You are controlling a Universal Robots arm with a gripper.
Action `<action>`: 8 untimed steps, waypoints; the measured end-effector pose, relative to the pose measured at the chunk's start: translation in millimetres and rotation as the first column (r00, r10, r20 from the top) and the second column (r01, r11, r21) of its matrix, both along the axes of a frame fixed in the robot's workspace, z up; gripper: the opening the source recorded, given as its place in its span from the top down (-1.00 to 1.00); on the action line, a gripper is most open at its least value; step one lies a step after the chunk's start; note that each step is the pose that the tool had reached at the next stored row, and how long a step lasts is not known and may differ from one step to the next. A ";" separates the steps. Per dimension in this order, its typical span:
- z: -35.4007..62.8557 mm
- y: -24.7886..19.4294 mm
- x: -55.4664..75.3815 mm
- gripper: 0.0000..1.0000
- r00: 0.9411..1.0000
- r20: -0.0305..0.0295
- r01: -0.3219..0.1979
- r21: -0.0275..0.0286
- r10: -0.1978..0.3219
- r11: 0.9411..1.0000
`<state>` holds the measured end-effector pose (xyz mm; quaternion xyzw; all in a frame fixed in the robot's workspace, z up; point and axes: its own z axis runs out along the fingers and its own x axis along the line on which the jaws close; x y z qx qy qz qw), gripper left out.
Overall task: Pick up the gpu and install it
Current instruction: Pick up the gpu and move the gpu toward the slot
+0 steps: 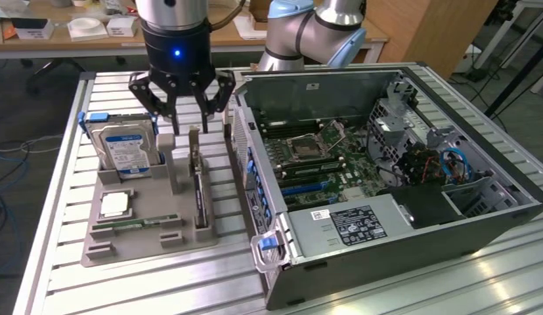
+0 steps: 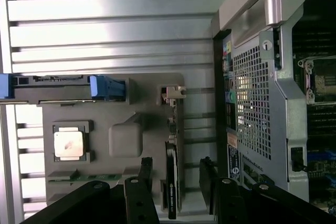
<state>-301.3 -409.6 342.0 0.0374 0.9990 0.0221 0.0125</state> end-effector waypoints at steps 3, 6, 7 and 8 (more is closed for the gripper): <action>-1.9 0.0 0.0 0.03 1.000 0.000 0.000 0.000 0.000 1.000; -3.8 0.0 0.0 0.03 1.000 0.000 0.000 0.000 0.000 1.000; -4.4 0.0 0.0 0.03 1.000 0.000 0.000 0.000 0.000 1.000; -5.0 0.0 0.0 0.03 1.000 0.000 0.000 0.000 0.000 1.000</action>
